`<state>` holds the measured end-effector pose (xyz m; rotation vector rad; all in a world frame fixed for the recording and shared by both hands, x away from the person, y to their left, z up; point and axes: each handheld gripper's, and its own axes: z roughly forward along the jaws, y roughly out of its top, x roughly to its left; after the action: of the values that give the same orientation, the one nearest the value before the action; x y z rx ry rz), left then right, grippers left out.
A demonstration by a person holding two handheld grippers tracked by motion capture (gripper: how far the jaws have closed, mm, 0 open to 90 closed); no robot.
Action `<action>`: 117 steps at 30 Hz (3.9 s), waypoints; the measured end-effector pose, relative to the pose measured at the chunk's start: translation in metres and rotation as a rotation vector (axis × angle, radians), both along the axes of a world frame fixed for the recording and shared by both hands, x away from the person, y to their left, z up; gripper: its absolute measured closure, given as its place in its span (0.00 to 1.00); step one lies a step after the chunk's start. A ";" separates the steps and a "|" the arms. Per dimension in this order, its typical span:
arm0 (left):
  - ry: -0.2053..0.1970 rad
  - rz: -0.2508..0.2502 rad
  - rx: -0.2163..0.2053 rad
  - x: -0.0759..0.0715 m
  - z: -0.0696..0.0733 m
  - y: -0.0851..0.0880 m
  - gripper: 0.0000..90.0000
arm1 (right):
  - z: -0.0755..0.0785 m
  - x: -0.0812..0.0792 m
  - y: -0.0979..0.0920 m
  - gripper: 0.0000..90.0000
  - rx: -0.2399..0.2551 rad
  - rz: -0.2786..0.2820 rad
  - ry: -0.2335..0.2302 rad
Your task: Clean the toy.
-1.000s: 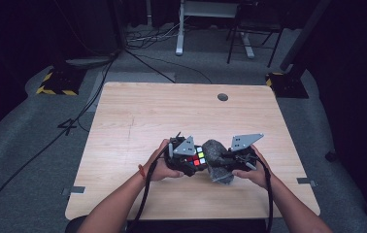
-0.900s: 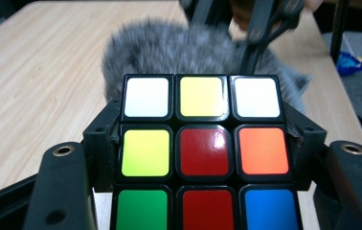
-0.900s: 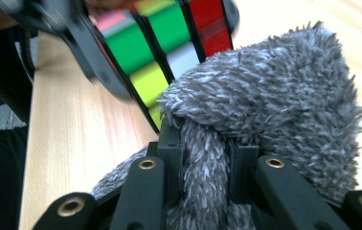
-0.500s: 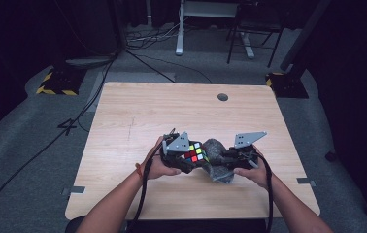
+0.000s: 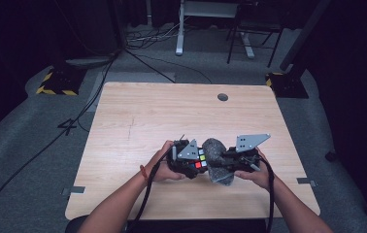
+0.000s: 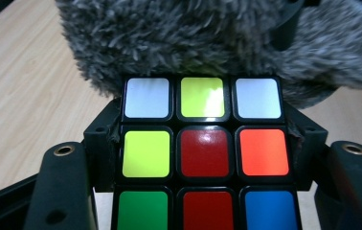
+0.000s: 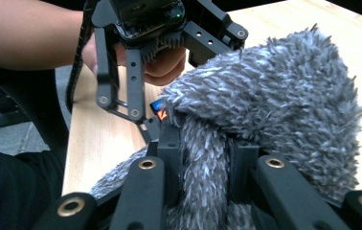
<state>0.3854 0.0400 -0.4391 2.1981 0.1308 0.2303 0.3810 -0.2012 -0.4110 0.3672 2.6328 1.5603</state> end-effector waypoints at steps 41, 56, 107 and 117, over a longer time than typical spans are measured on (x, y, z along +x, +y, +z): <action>0.036 -0.004 -0.086 0.003 0.009 0.016 0.36 | -0.012 0.014 -0.012 0.82 0.036 0.004 0.087; 0.022 -0.014 -0.008 0.002 0.003 0.008 0.37 | -0.005 0.007 -0.008 0.82 0.035 0.019 0.049; 0.022 0.011 -0.065 0.005 0.006 0.018 0.37 | -0.026 0.010 0.003 0.82 -0.162 0.027 0.032; 0.041 -0.019 -0.017 0.004 0.000 0.011 0.37 | -0.012 0.007 -0.005 0.82 -0.076 0.007 -0.012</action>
<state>0.3892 0.0511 -0.4394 2.1873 0.1343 0.1725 0.3884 -0.2059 -0.4232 0.3425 2.6777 1.4549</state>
